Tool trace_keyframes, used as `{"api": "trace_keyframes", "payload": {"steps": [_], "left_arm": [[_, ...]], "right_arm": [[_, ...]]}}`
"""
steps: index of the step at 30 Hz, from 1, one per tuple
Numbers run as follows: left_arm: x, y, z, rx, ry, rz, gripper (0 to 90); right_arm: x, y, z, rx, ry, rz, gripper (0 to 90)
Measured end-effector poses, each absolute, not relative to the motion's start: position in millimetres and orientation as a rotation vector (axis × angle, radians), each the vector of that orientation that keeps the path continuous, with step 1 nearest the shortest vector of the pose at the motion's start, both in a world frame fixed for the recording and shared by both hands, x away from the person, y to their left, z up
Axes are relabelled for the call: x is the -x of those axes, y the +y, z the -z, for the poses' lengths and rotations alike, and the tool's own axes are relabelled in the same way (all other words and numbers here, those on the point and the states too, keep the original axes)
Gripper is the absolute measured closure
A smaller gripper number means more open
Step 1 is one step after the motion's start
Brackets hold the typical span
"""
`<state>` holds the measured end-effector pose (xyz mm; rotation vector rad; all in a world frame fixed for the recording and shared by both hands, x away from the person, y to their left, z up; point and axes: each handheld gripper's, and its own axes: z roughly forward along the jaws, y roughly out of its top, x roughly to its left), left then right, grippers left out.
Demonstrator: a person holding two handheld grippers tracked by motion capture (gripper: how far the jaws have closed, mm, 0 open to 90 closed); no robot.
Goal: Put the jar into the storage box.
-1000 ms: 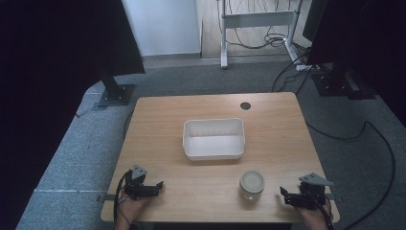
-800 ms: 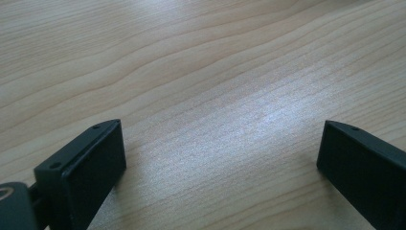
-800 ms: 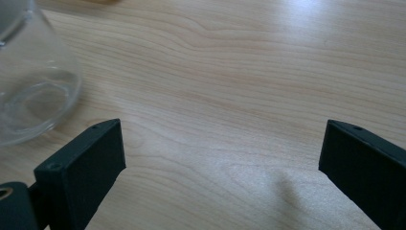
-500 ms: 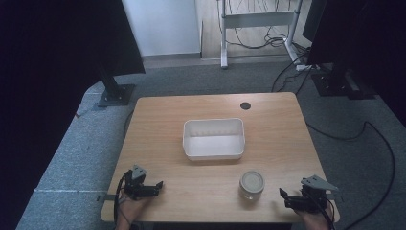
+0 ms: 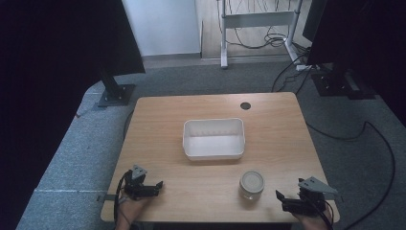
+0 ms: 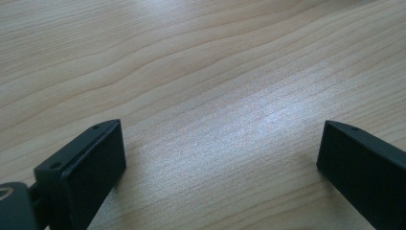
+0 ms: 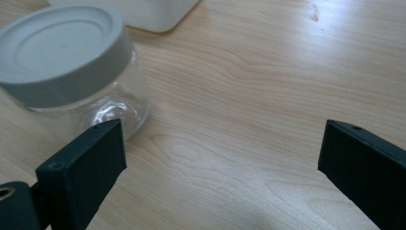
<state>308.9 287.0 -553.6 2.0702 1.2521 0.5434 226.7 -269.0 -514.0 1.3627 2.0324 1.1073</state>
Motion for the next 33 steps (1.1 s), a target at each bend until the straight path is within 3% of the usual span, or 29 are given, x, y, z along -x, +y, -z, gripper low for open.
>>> {"api": "trace_keyframes", "payload": {"steps": [33], "left_arm": [[-309,287,554,-2.071,1.252,-0.543,2.3]], "right_arm": [[-220,-218,498,-1.202,2.132,-1.252,0.0]]}}
